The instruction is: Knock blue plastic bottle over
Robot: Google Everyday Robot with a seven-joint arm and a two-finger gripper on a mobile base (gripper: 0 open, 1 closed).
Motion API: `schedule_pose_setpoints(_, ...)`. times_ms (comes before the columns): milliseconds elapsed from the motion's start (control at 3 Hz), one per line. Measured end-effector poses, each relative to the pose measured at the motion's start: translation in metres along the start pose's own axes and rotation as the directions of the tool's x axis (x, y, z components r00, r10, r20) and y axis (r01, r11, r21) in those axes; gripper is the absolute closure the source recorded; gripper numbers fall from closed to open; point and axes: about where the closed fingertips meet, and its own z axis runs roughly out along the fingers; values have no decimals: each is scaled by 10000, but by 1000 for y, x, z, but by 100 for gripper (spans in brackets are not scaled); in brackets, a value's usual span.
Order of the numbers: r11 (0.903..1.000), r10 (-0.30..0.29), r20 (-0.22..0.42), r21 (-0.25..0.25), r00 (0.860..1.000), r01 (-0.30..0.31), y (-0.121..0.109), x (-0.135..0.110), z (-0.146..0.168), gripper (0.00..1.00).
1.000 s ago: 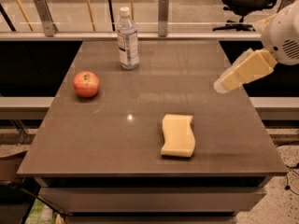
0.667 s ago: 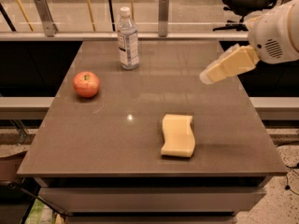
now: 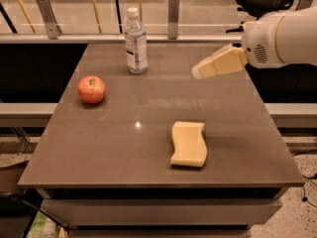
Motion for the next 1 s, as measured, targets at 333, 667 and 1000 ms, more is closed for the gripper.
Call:
schedule_pose_setpoints(333,9995,331,510,5,9981,-331,-2,-6,20,0)
schedule_pose_setpoints(667,9995,331,510,5,9981,-331,-2,-6,20,0)
schedule_pose_setpoints(1000,9993,365,861,37,9956,-370,-7,-12,27,0)
